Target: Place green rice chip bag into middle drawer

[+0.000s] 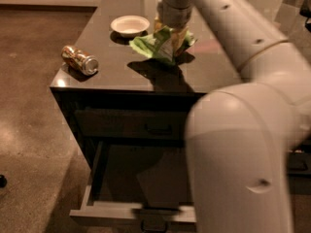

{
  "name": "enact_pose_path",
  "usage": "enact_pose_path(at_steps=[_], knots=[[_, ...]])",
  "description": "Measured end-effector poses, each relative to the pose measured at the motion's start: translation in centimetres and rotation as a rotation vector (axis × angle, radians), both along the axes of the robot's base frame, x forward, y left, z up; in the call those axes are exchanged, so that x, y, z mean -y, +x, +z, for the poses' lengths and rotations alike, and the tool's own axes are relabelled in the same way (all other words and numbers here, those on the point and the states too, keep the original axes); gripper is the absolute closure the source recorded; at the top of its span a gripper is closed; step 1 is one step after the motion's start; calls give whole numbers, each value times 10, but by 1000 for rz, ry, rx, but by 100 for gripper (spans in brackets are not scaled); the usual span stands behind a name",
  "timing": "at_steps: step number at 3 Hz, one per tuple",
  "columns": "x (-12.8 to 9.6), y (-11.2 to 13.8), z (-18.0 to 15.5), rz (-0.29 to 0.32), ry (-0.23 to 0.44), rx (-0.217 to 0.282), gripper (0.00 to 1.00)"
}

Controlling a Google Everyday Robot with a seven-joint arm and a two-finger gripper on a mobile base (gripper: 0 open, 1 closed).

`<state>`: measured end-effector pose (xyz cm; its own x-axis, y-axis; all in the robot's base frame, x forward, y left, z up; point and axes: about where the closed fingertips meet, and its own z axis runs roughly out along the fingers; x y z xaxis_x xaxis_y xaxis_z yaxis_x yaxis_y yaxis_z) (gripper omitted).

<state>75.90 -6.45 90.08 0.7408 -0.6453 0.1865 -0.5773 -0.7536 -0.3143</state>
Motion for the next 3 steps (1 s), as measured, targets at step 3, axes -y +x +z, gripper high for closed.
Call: enact_pose_path(at_steps=[3], knots=[[84, -109, 81, -417, 118, 152, 100]])
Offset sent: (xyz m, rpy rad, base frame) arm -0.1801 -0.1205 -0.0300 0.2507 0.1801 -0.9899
